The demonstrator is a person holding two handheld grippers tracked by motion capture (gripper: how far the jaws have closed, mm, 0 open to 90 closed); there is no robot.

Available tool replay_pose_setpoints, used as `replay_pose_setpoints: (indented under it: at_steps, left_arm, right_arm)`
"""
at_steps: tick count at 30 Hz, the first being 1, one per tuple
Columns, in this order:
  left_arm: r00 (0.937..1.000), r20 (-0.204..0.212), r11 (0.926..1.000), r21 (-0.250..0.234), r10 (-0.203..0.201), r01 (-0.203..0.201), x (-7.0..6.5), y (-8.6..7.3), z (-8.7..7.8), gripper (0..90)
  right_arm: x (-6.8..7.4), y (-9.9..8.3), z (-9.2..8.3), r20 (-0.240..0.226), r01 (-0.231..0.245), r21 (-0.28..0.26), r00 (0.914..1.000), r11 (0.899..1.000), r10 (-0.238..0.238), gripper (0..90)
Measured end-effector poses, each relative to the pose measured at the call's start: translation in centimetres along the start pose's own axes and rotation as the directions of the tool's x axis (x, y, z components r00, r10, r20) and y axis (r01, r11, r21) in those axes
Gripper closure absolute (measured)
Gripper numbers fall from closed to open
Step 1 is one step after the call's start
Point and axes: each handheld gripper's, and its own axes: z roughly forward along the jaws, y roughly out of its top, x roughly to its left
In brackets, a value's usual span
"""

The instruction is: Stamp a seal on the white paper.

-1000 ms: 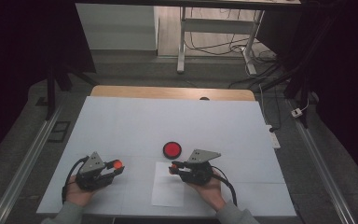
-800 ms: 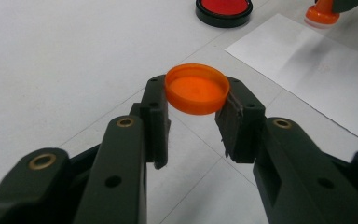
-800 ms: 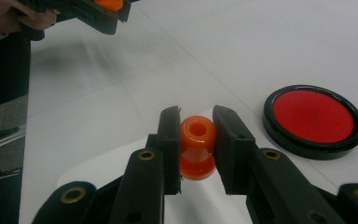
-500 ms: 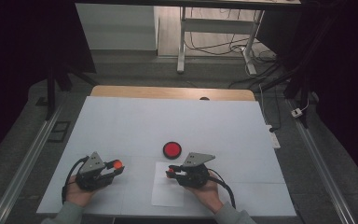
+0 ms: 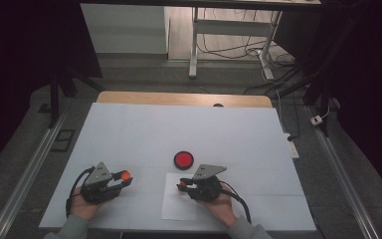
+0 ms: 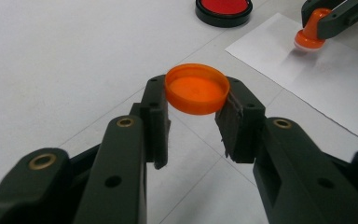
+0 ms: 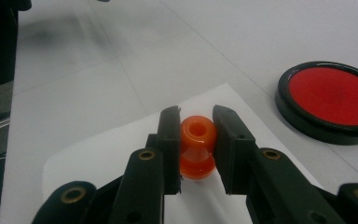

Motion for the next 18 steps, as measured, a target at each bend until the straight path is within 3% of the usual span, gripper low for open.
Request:
replay_pose_setpoints:
  at_steps: [18]
  left_arm:
    - [1.0000, 0.002, 1.0000, 0.002, 0.000, 0.000, 0.01, -0.02, 0.04, 64.3]
  right_arm:
    - [0.28, -0.35, 0.53, 0.025, 0.034, 0.021, 0.9991, 0.999, -0.034, 72.1]
